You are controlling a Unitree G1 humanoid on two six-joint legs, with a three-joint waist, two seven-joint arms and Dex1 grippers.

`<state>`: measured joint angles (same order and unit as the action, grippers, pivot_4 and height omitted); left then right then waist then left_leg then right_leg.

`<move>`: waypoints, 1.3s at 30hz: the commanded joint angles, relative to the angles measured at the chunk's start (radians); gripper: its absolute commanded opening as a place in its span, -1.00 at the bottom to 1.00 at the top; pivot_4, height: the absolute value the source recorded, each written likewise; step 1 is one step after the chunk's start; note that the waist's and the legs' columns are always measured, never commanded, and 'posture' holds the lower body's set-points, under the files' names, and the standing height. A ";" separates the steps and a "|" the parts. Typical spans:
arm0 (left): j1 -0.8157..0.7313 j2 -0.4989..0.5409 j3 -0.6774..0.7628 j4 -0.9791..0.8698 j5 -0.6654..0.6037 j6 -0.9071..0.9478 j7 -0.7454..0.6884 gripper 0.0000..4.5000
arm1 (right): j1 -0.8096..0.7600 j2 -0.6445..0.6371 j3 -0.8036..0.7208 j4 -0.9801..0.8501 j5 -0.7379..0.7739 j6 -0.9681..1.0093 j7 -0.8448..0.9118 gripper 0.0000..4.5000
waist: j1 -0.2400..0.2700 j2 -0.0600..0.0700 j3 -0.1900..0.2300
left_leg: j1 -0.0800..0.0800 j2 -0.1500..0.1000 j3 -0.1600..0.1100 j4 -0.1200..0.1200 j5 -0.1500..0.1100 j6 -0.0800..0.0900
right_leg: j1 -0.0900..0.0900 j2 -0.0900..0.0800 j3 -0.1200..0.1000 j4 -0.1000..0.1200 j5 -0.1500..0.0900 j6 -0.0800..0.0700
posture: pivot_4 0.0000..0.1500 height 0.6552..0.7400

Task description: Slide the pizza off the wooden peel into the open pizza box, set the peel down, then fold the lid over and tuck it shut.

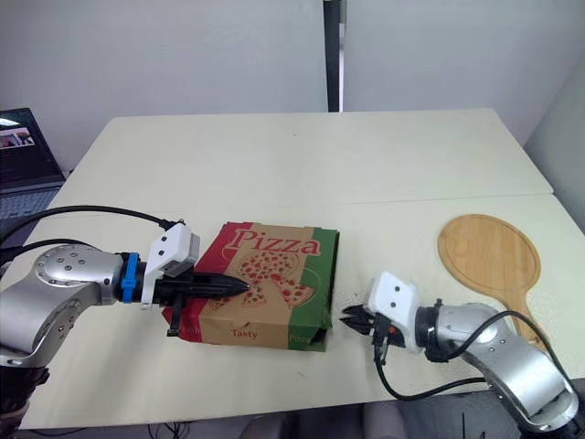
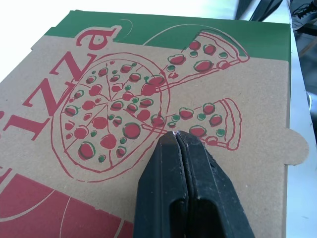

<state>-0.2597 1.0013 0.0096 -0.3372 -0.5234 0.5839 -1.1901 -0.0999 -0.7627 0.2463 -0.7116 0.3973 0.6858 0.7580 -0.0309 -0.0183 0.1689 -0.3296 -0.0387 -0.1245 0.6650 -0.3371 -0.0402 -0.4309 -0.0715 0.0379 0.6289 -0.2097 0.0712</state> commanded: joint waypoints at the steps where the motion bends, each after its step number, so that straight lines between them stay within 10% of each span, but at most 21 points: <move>1: -0.002 0.007 0.016 0.004 0.010 -0.008 0.001 -1.00 | -0.037 0.024 0.050 0.011 -0.037 -0.064 0.022 -0.99 | 0.000 0.000 0.000 | 0.000 0.000 0.000 0.000 0.000 0.000 | 0.000 0.000 0.000 0.000 0.000 0.000 | 1.00 1.00; 30: -0.002 -0.005 -0.001 0.009 0.033 -0.017 0.002 -1.00 | -0.002 0.079 -0.033 -0.060 -0.006 0.001 0.005 -0.99 | 0.001 0.000 0.000 | 0.000 0.000 -0.001 0.000 0.000 0.000 | 0.000 0.000 0.000 0.000 0.000 0.000 | 1.00 1.00; 39: -0.003 -0.006 0.003 0.011 0.033 -0.017 0.000 -1.00 | -0.059 0.073 -0.110 -0.193 0.180 0.108 -0.013 0.20 | 0.001 0.000 0.000 | 0.000 0.000 -0.002 0.000 0.000 0.000 | 0.001 0.000 -0.001 0.000 0.000 0.000 | 1.00 1.00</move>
<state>-0.2640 0.9957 0.0037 -0.3140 -0.4920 0.5769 -1.1892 -0.1314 -0.6868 0.1124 -0.8592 0.5721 0.7972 0.7556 -0.0295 -0.0182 0.1689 -0.3293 -0.0387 -0.1262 0.6650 -0.3371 -0.0401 -0.4303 -0.0714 0.0372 0.6288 -0.2097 0.0713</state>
